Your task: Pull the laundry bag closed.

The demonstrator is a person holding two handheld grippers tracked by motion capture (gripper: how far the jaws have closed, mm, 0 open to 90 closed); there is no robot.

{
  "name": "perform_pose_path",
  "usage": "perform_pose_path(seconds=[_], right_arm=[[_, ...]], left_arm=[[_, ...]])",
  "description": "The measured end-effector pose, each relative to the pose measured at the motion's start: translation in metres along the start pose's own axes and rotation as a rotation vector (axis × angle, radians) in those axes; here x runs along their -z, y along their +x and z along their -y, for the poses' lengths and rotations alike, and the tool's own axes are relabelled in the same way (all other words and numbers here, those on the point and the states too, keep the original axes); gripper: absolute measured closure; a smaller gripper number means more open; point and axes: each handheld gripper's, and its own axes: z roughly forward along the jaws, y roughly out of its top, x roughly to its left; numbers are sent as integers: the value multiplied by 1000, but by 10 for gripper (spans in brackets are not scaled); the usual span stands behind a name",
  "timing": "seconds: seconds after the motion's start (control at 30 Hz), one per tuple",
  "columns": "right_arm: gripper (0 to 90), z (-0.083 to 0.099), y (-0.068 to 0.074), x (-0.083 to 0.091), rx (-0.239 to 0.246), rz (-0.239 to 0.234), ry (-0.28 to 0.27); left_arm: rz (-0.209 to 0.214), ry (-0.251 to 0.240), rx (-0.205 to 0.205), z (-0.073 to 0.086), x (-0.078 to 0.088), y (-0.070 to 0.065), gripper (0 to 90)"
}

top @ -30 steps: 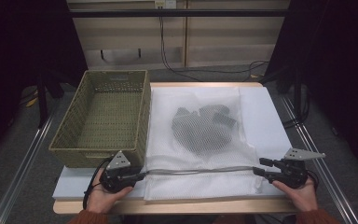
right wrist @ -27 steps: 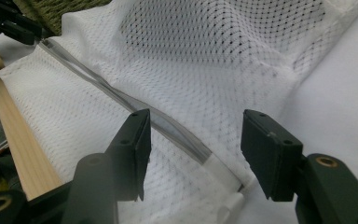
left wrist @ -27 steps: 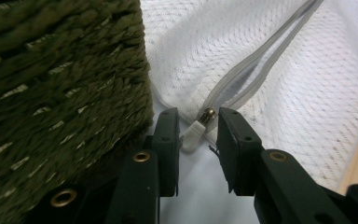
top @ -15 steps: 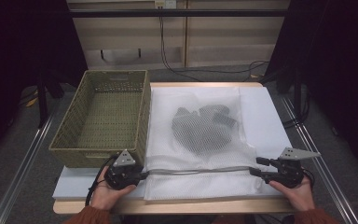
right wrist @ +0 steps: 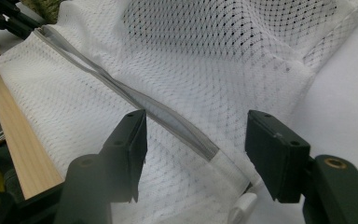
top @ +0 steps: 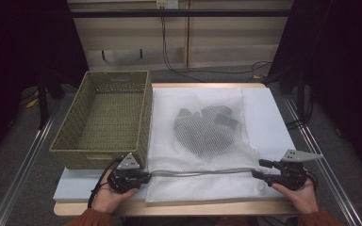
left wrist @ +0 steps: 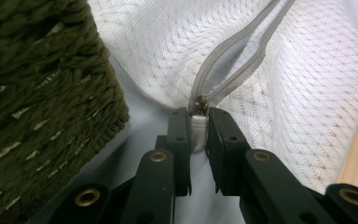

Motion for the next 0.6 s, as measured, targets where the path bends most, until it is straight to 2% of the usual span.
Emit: perform_pose_path(seconds=[0.07,0.1,0.3,0.5,0.6], right_arm=[[389,-1,0,0,0,0,-2],[388,-1,0,0,-2,0,-2],[383,0,0,-1,5,-1,0],[379,0,0,-1,6,3,3],[378,0,0,-2,2,5,8]], left_arm=[[16,-10,4,0,1,0,806],[11,-4,1,0,2,0,806],[10,-52,35,-1,12,3,808],[11,-94,47,-3,16,5,808],[12,-88,35,-6,14,2,807]])
